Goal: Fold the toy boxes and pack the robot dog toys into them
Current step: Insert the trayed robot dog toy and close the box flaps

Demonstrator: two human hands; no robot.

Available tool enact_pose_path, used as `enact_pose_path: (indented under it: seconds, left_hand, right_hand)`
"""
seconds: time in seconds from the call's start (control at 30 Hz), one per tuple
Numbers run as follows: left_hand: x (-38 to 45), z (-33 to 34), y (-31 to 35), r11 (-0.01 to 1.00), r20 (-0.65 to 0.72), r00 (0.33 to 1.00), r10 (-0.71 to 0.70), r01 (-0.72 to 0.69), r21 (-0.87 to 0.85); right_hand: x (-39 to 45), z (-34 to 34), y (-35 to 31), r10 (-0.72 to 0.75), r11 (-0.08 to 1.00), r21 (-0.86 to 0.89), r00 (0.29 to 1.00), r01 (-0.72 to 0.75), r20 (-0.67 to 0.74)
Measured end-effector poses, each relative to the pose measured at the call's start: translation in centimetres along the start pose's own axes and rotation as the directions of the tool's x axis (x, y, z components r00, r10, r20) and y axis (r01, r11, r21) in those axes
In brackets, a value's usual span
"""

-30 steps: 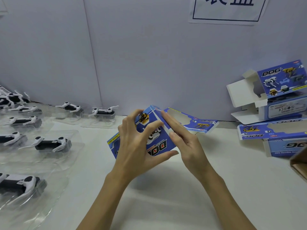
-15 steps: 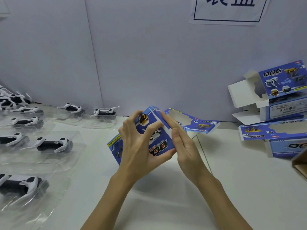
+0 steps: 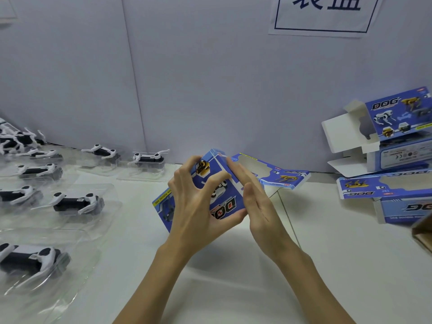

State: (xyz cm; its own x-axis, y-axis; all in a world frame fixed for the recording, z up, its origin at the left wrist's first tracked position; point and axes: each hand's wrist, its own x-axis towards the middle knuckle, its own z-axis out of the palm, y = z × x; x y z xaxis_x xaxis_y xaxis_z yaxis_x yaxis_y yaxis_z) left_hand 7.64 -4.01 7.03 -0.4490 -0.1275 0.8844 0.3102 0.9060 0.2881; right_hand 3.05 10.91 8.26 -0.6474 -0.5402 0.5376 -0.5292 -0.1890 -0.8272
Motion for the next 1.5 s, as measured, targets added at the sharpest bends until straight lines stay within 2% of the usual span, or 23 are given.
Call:
enact_pose_path:
  seconds: [0.13,0.27,0.37,0.43,0.73,0.87,1.07,1.5]
  left_hand:
    - [0.0,0.0,0.0,1.0,0.003,1.0,0.012,-0.012,0.007]
    - [0.2,-0.6,-0.7,0.998,0.099,0.994,0.039,-0.043,0.036]
    - [0.2,-0.9,-1.0,0.997,0.192,0.98,-0.045,0.031,0.072]
    - [0.2,-0.9,-0.9,0.994,0.201,0.975,-0.096,0.084,0.071]
    - [0.0,-0.6,-0.3,0.986,0.187,0.973,-0.137,0.115,0.121]
    - [0.0,-0.6,-0.4,0.988,0.174,0.977,-0.122,0.104,0.111]
    - [-0.1,-0.3,-0.3,0.989,0.191,0.98,-0.063,0.036,0.14]
    - [-0.2,-0.1,-0.2,0.989,0.172,0.983,-0.069,0.044,0.144]
  right_hand:
    - [0.0,0.0,0.3,-0.072,0.99,-0.122,0.997,0.068,-0.029]
    - [0.1,0.3,1.1,-0.106,0.988,-0.127,0.987,0.091,-0.121]
    - [0.3,0.1,1.5,-0.075,0.991,-0.118,0.983,0.055,-0.166]
    - [0.3,-0.1,1.8,-0.066,0.994,-0.096,0.98,0.048,-0.188]
    - [0.3,0.2,1.8,-0.067,0.996,-0.061,0.986,0.058,-0.152]
    - [0.3,-0.4,1.2,-0.05,0.993,-0.113,0.989,0.034,-0.136]
    - [0.4,-1.0,0.8,0.008,0.996,-0.086,0.993,-0.018,-0.116]
    - [0.4,-1.1,1.3,-0.001,0.993,-0.116,0.996,-0.01,-0.095]
